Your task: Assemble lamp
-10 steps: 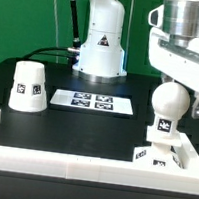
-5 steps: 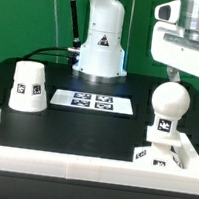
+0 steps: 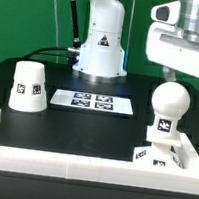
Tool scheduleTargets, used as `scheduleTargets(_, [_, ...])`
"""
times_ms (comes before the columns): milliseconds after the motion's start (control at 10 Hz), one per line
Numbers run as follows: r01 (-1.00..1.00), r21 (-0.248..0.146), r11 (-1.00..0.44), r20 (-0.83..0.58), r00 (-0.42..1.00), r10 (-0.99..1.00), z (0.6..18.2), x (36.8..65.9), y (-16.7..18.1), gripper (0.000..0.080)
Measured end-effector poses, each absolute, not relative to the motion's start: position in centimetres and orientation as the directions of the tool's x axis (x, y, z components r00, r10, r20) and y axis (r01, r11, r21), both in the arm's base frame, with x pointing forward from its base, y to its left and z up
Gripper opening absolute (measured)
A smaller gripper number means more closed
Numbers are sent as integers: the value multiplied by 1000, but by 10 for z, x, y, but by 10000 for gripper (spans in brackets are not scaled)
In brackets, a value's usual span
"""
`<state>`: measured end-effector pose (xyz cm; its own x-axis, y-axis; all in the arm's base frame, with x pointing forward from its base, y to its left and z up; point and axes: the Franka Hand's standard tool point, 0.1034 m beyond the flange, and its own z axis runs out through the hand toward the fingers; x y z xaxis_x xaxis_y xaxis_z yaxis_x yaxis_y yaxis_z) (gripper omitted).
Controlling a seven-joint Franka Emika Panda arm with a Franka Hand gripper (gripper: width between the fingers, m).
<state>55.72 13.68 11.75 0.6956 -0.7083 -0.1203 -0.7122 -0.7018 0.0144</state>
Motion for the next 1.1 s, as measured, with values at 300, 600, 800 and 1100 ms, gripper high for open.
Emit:
scheduleTargets(300, [-553,14,-833,-83,829,-552,101,515,113,698])
scheduleTargets(600, [-428,-15,-904,-53,903,-427,97,490,41,698])
scheduleTargets(800, [-372,-39,-927,-67,927,-369,101,491,-6,698])
scheduleTargets(1100, [-385,-38,-922,-102,920,-380,100,490,-27,698])
